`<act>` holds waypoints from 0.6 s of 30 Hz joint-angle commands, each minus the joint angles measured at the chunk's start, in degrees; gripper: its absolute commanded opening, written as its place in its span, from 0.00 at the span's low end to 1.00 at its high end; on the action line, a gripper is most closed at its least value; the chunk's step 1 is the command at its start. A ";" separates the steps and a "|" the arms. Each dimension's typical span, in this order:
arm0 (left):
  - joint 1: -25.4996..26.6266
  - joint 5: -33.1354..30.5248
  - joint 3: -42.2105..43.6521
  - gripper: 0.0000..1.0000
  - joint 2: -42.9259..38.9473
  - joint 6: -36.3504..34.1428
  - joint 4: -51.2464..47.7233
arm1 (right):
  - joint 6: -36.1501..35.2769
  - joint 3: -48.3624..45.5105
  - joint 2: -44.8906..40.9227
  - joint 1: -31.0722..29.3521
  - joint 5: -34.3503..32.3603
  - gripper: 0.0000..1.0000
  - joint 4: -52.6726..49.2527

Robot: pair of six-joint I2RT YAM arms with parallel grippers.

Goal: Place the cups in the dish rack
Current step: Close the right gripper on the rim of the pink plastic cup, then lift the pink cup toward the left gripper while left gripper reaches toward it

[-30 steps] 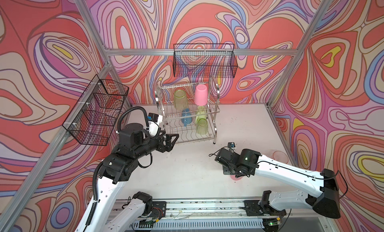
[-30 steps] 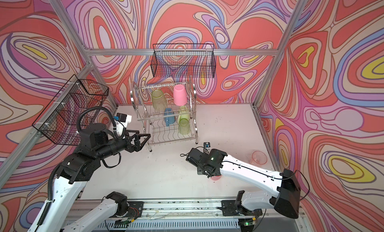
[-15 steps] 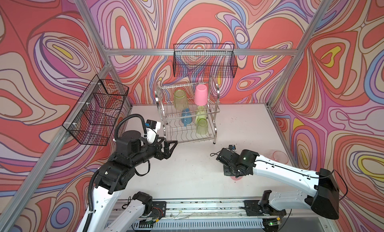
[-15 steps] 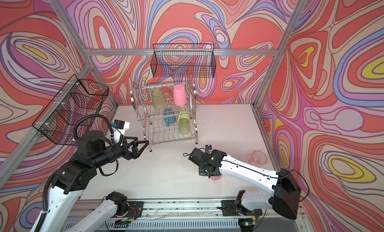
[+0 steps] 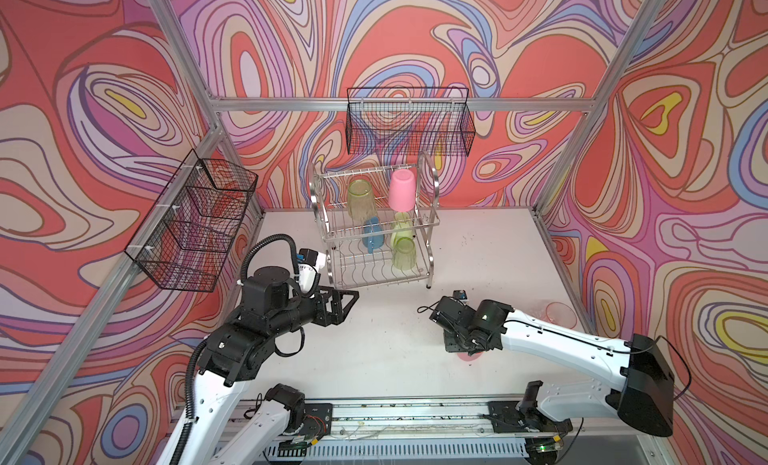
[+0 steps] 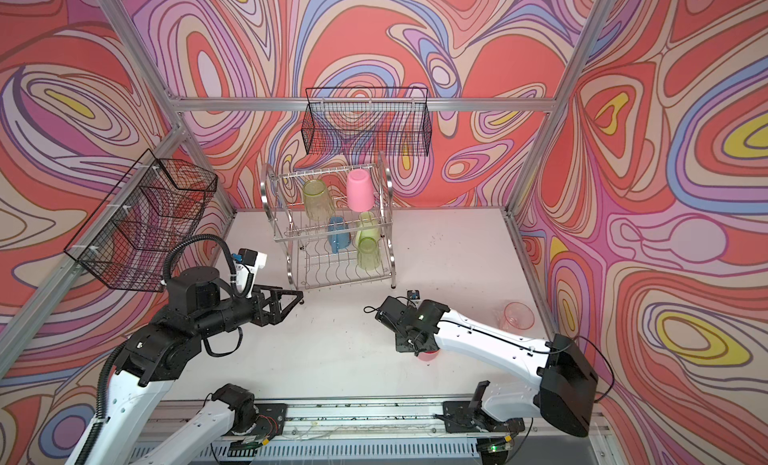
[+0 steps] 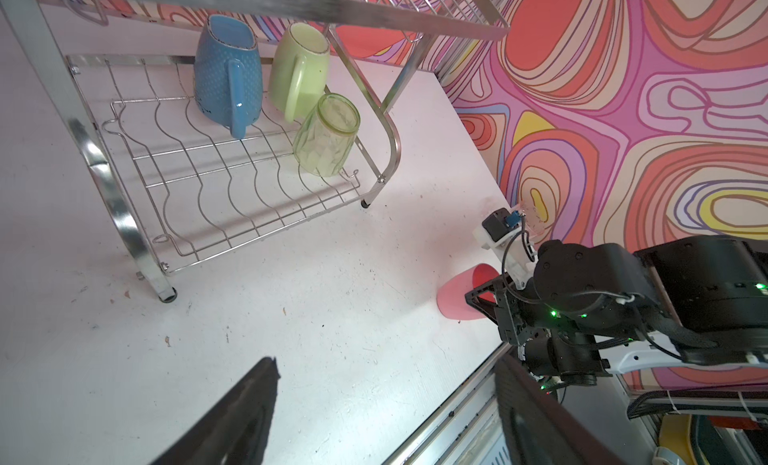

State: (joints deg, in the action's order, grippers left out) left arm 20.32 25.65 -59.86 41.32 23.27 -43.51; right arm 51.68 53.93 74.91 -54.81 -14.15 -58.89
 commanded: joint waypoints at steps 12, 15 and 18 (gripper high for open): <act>0.80 1.67 4.66 0.85 -2.32 10.88 -1.90 | -4.79 2.90 -0.26 0.13 -0.30 0.00 3.36; 0.89 1.55 6.15 0.85 -3.18 13.49 -1.93 | -7.42 4.05 -0.77 -0.23 0.83 0.00 5.65; 0.95 1.68 7.84 0.85 -4.16 16.52 -1.47 | -9.82 4.59 -1.58 -0.56 1.96 0.00 8.85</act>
State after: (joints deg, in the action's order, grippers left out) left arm 20.73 26.98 -53.21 38.15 35.70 -44.12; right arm 45.23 56.93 74.67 -54.94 -13.28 -53.80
